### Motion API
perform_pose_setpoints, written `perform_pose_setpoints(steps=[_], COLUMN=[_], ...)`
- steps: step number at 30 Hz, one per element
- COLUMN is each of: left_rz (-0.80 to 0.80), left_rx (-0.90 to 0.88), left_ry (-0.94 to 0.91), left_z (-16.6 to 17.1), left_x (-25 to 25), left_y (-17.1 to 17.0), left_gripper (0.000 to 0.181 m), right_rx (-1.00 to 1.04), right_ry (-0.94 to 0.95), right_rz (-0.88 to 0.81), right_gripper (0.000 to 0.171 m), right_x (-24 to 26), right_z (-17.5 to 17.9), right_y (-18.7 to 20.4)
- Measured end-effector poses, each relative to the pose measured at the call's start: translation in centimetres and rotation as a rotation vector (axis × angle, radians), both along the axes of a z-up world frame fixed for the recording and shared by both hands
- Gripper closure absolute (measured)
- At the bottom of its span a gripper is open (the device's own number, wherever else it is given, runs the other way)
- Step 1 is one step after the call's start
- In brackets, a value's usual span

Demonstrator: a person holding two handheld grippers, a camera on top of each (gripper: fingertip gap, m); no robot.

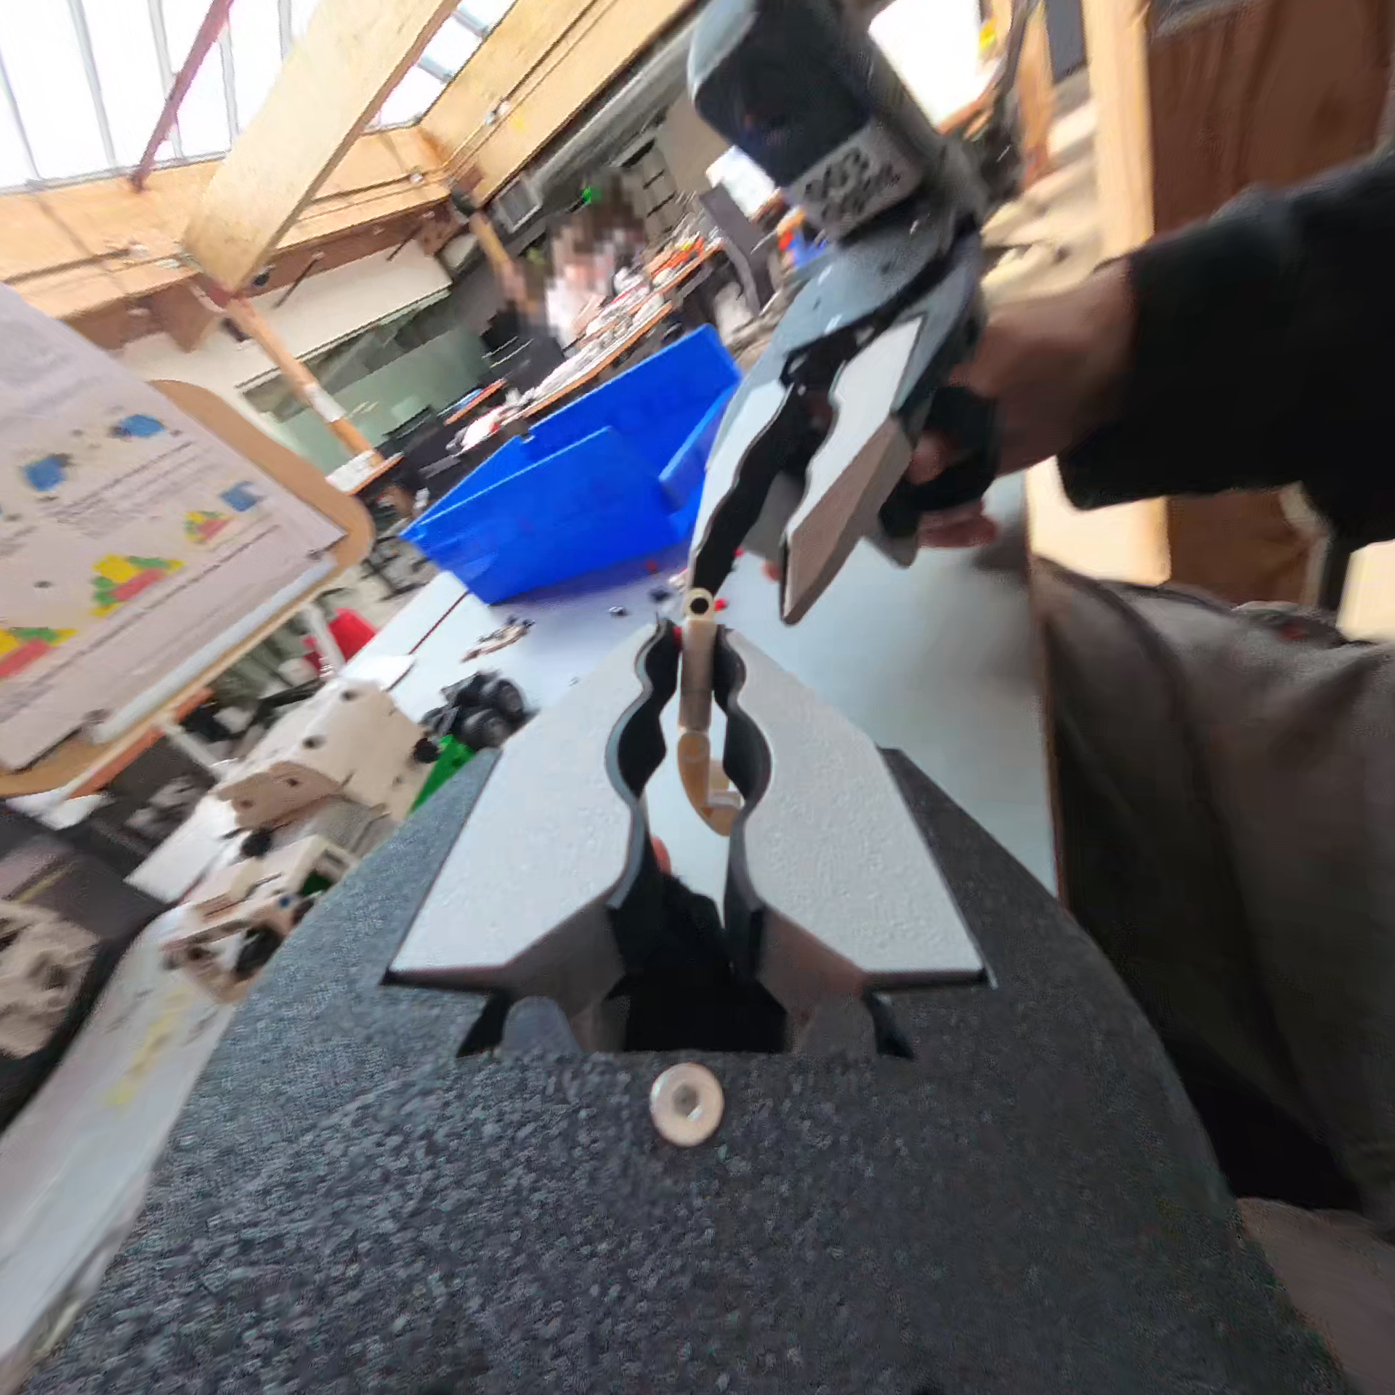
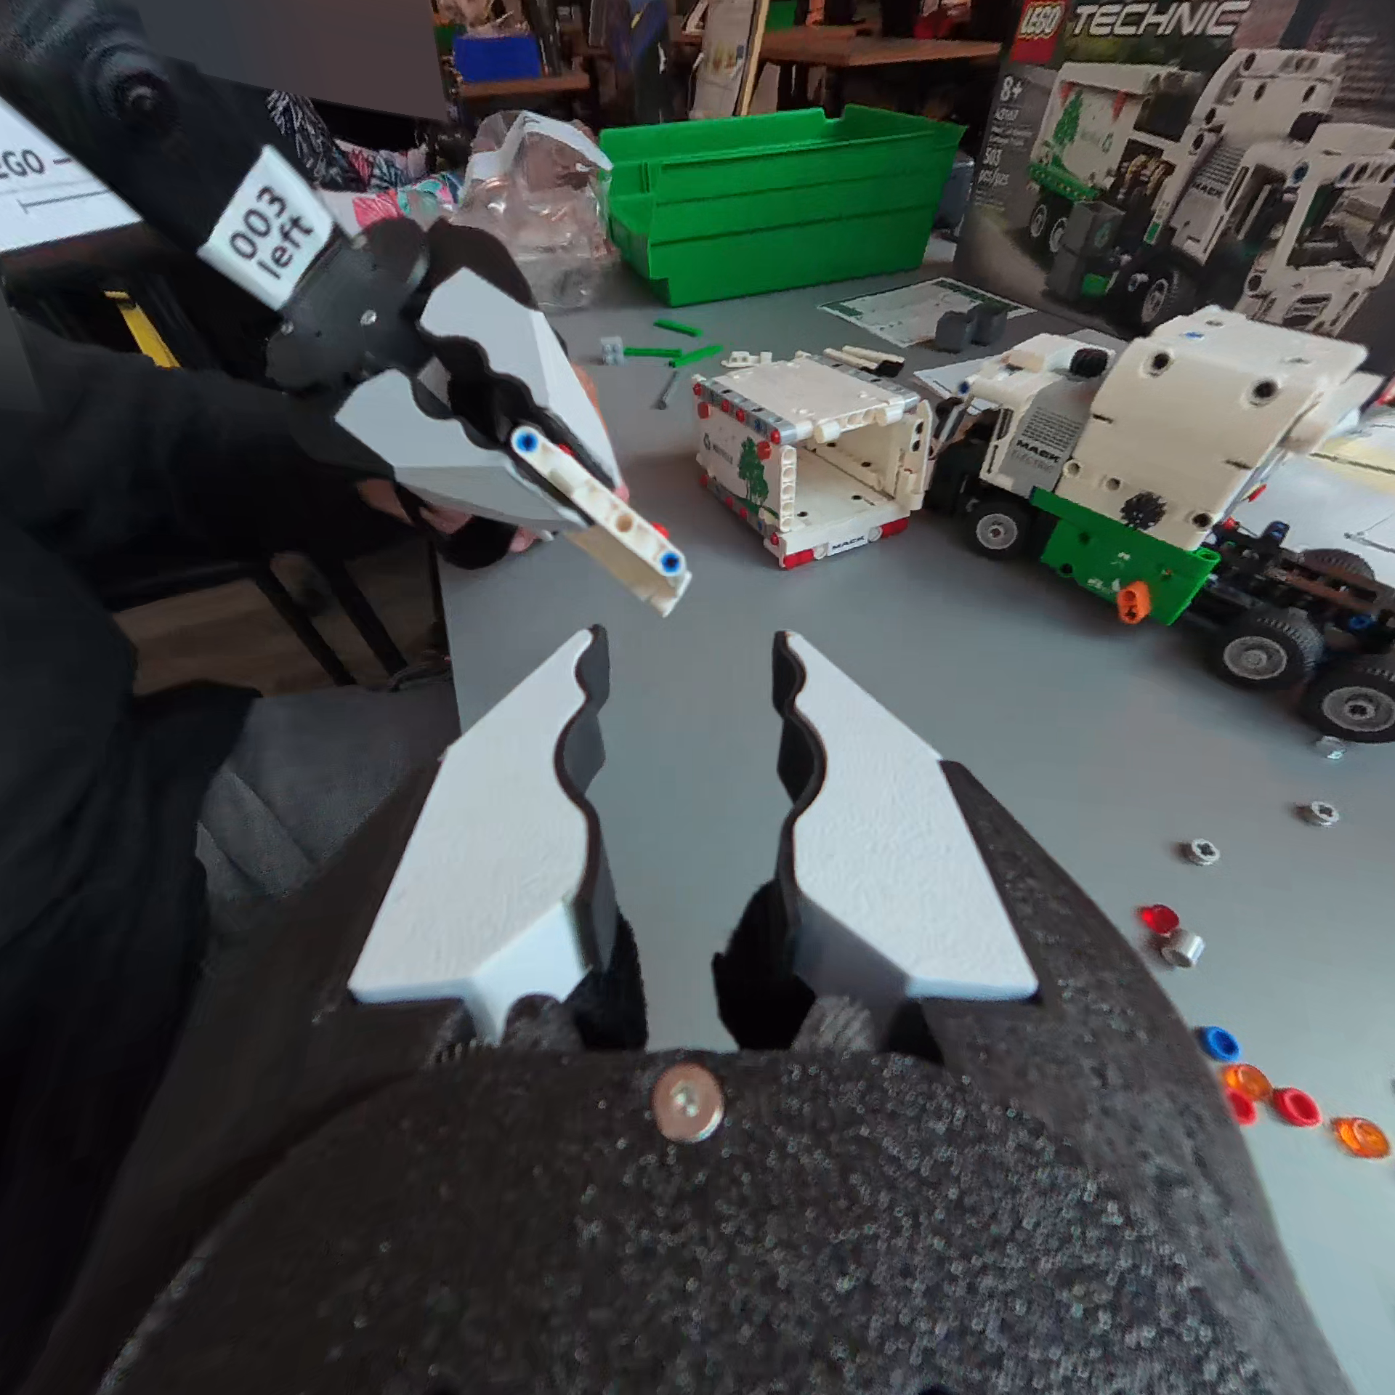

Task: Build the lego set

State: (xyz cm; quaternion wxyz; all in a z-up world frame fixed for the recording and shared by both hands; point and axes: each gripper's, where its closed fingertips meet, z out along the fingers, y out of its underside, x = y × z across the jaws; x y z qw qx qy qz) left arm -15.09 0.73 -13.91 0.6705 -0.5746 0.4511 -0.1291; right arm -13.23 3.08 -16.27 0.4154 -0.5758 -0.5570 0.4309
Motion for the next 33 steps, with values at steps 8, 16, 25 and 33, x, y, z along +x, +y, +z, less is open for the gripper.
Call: perform_pose_setpoints(steps=[8, 16, 25, 33], left_rz=[-0.245, -0.346, -0.361, -0.413], left_rx=[-0.205, -0.283, -0.275, -0.3], left_ry=[-0.218, -0.173, -0.219, -0.212], left_z=[1.3, 0.4, 1.0, 0.9], left_x=[1.4, 2.0, 1.7, 2.1], left_y=[-2.3, -3.3, -3.6, -4.4], left_gripper=[0.174, 0.174, 0.175, 0.175], right_rx=[0.025, 0.201, 0.174, 0.147], right_ry=[0.133, 0.005, 0.028, -0.031], right_rz=[0.189, 0.161, 0.155, 0.21], right_gripper=[0.159, 0.162, 0.164, 0.165], right_x=[-1.7, -1.0, -0.4, -1.0], right_z=[2.3, 1.8, 2.0, 2.3], right_y=[-4.2, -5.4, -5.4, -6.6])
